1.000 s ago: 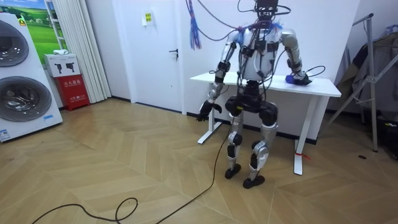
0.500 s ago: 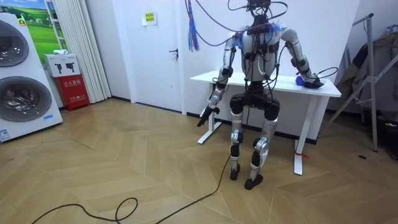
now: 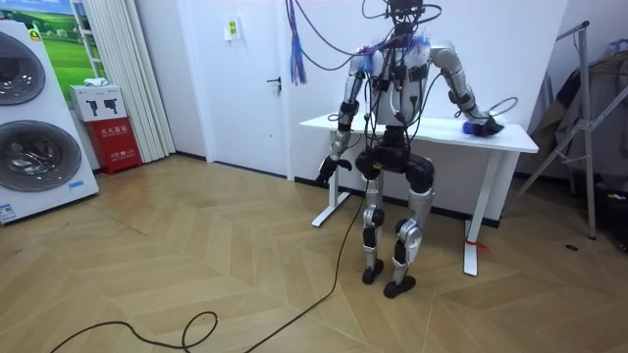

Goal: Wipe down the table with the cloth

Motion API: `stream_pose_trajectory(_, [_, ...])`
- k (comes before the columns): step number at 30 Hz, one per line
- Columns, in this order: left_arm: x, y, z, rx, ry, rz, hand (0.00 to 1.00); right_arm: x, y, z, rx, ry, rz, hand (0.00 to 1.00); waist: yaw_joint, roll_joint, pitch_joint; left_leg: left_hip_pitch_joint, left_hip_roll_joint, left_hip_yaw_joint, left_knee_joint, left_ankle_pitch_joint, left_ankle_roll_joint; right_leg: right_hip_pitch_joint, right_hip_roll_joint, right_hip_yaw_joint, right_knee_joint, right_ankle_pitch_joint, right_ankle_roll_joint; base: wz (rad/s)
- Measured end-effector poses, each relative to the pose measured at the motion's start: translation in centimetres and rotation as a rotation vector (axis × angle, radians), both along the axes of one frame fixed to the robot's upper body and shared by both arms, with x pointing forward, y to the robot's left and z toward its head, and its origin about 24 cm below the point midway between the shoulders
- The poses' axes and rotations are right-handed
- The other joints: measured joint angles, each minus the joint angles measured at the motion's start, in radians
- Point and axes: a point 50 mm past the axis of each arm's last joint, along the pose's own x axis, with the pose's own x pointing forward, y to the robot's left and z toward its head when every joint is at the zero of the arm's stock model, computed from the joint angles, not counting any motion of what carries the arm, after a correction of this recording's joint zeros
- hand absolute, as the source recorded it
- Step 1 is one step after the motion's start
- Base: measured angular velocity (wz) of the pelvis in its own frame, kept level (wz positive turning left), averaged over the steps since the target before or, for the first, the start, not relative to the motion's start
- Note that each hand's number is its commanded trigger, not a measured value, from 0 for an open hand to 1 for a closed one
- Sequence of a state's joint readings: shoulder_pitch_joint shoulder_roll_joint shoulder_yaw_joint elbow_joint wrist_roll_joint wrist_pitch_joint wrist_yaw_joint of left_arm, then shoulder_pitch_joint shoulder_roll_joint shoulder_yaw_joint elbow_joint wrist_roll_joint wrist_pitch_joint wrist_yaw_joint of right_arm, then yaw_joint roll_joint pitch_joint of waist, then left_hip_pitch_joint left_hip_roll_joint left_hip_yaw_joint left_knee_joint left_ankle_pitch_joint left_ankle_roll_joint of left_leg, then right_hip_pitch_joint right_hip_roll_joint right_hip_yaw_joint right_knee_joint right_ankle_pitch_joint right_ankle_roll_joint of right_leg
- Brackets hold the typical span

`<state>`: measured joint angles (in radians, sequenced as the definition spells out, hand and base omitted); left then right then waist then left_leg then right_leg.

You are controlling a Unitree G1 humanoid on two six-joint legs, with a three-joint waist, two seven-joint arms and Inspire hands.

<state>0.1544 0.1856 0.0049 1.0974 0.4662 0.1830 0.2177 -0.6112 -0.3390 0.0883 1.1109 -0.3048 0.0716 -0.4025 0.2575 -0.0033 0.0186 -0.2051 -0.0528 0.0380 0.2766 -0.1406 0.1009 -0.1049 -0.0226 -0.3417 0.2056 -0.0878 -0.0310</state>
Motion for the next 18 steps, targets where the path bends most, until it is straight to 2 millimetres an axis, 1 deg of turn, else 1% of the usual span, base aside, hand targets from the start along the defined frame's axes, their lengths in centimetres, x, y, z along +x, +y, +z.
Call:
stream_pose_trajectory(1, [0.0,0.0,0.0,-0.002,0.004,-0.001,0.0,0.9,1.2,0.7,-0.022,-0.013,0.051,1.0,0.003,-0.001,0.001,-0.013,-0.01,-0.033,0.0,0.007,-0.002,-0.002,0.005,-0.009,-0.013,0.001,-0.001,-0.27])
stream_pose_trajectory(2, [0.2,-0.2,0.0,-0.006,0.006,-0.025,0.0,2.6,3.3,2.2,-0.061,-0.043,0.142,1.0,0.014,-0.005,0.0099,-0.03,-0.03,-0.099,-0.003,0.019,-0.006,-0.006,0.008,-0.032,-0.035,0.005,-0.011,0.06])
stream_pose_trajectory(3, [0.4,-0.5,-0.1,-0.013,0.012,-0.062,0.0,3.6,4.4,3.2,-0.09,-0.056,0.199,1.0,0.037,-0.004,0.0168,-0.039,-0.049,-0.158,-0.006,0.032,-0.011,-0.017,0.005,-0.05,-0.035,-0.001,-0.027,0.28])
stream_pose_trajectory(4, [0.4,-0.7,-0.2,-0.017,0.018,-0.078,0.0,3.9,4.6,3.6,-0.099,-0.055,0.216,1.0,0.047,-0.005,0.017,-0.042,-0.057,-0.183,-0.008,0.037,-0.014,-0.018,0.003,-0.065,-0.034,-0.009,-0.034,0.78])
stream_pose_trajectory(5, [0.4,-1.0,-0.2,-0.025,0.027,-0.107,0.0,4.2,4.5,4.1,-0.118,-0.05,0.233,1.0,0.06,-0.006,0.0169,-0.046,-0.067,-0.223,-0.011,0.05,-0.025,-0.016,-0.005,-0.109,-0.03,-0.035,-0.037,1.04])
stream_pose_trajectory(6, [0.3,-1.0,-0.3,-0.028,0.035,-0.117,0.0,4.2,3.9,4.5,-0.127,-0.044,0.233,1.0,0.08,-0.016,0.0181,-0.044,-0.072,-0.239,-0.02,0.062,-0.027,-0.015,-0.014,-0.139,-0.018,-0.059,-0.042,1.01])
stream_pose_trajectory(7, [0.1,-1.0,-0.3,-0.032,0.039,-0.113,0.0,4.2,3.5,4.7,-0.132,-0.039,0.232,1.0,0.091,-0.022,0.0192,-0.044,-0.073,-0.246,-0.021,0.064,-0.031,-0.012,-0.017,-0.158,-0.015,-0.066,-0.048,0.94])
stream_pose_trajectory(8, [-0.2,-1.0,-0.3,-0.039,0.045,-0.107,0.0,4.1,2.7,4.8,-0.139,-0.029,0.219,1.0,0.097,-0.024,0.0201,-0.044,-0.069,-0.233,-0.019,0.065,-0.033,0.003,-0.019,-0.195,-0.016,-0.074,-0.056,1.05])
stream_pose_trajectory(9, [-0.9,-1.0,-0.3,-0.042,0.061,-0.106,0.0,3.8,1.8,4.8,-0.149,-0.014,0.209,1.0,0.097,-0.026,0.0213,-0.04,-0.063,-0.195,-0.018,0.065,-0.033,0.02,-0.021,-0.227,-0.014,-0.091,-0.055,1.07])
stream_pose_trajectory(10, [-1.3,-1.0,-0.3,-0.042,0.069,-0.105,0.0,3.7,1.3,4.8,-0.149,-0.007,0.202,1.0,0.098,-0.029,0.0232,-0.039,-0.06,-0.177,-0.017,0.066,-0.033,0.024,-0.023,-0.238,-0.009,-0.099,-0.056,0.82])
stream_pose_trajectory(11, [-1.9,-0.7,-0.3,-0.041,0.08,-0.098,0.0,3.4,0.6,4.6,-0.145,0.01,0.198,1.0,0.106,-0.04,0.0235,-0.035,-0.059,-0.165,-0.014,0.065,-0.033,0.027,-0.025,-0.243,-0.002,-0.112,-0.058,0.49])
stream_pose_trajectory(12, [-2.5,-0.4,-0.3,-0.044,0.09,-0.076,0.0,3.2,0.4,4.4,-0.131,0.022,0.206,1.0,0.103,-0.049,0.0209,-0.033,-0.06,-0.16,-0.012,0.064,-0.035,0.035,-0.025,-0.256,-0.004,-0.12,-0.06,0.36])
stream_pose_trajectory(13, [-2.8,-0.3,-0.2,-0.047,0.094,-0.065,0.0,3.1,0.4,4.2,-0.116,0.023,0.208,1.0,0.103,-0.051,0.0197,-0.032,-0.059,-0.156,-0.01,0.062,-0.038,0.039,-0.025,-0.262,-0.002,-0.124,-0.062,0.23])
stream_pose_trajectory(15, [-2.6,-0.3,-0.2,-0.069,0.074,-0.055,0.0,2.6,0.0,3.5,-0.035,0.014,0.187,1.0,0.096,-0.049,0.0217,-0.032,-0.058,-0.151,-0.004,0.058,-0.044,0.047,-0.024,-0.27,-0.002,-0.132,-0.068,0.11])
stream_pose_trajectory(16, [-2.5,-0.4,-0.2,-0.072,0.067,-0.057,0.0,2.5,-0.1,3.5,-0.017,0.005,0.181,1.0,0.09,-0.047,0.021,-0.035,-0.057,-0.149,-0.004,0.058,-0.044,0.048,-0.024,-0.276,-0.002,-0.134,-0.068,0.2])
stream_pose_trajectory(17, [-2.1,-0.3,-0.2,-0.074,0.05,-0.064,0.0,2.4,-0.3,3.5,0.025,-0.011,0.173,1.0,0.075,-0.045,0.0196,-0.039,-0.056,-0.143,-0.003,0.058,-0.044,0.044,-0.024,-0.284,0.001,-0.139,-0.07,0.23])
stream_pose_trajectory(18, [-1.4,-0.2,-0.1,-0.073,0.029,-0.071,0.0,2.1,-0.7,3.3,0.073,-0.027,0.158,1.0,0.066,-0.046,0.0175,-0.042,-0.052,-0.123,-0.004,0.058,-0.044,0.037,-0.023,-0.285,0.004,-0.141,-0.071,0.2])
